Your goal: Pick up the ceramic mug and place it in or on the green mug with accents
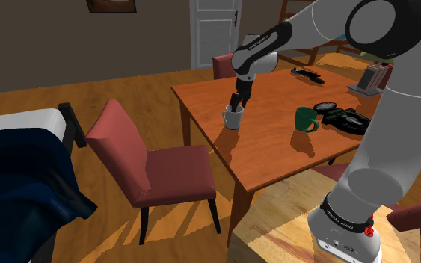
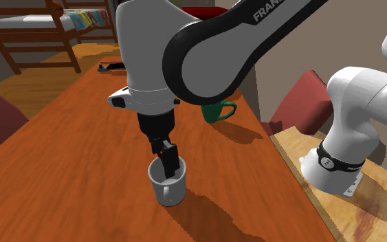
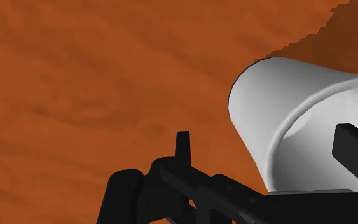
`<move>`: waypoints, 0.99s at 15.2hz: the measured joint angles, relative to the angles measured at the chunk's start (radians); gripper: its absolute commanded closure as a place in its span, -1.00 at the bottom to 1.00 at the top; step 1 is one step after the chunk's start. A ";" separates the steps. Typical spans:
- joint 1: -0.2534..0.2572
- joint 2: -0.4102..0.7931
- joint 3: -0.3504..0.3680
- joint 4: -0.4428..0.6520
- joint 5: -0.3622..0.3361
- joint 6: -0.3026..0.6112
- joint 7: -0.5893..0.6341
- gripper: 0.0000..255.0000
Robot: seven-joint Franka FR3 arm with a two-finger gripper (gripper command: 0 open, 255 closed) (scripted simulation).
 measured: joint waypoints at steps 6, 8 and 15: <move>0.000 0.000 0.000 0.000 0.000 0.000 0.000 1.00; 0.000 0.000 0.000 0.000 0.000 0.000 0.000 1.00; 0.000 -0.020 -0.002 0.017 -0.010 -0.036 0.007 1.00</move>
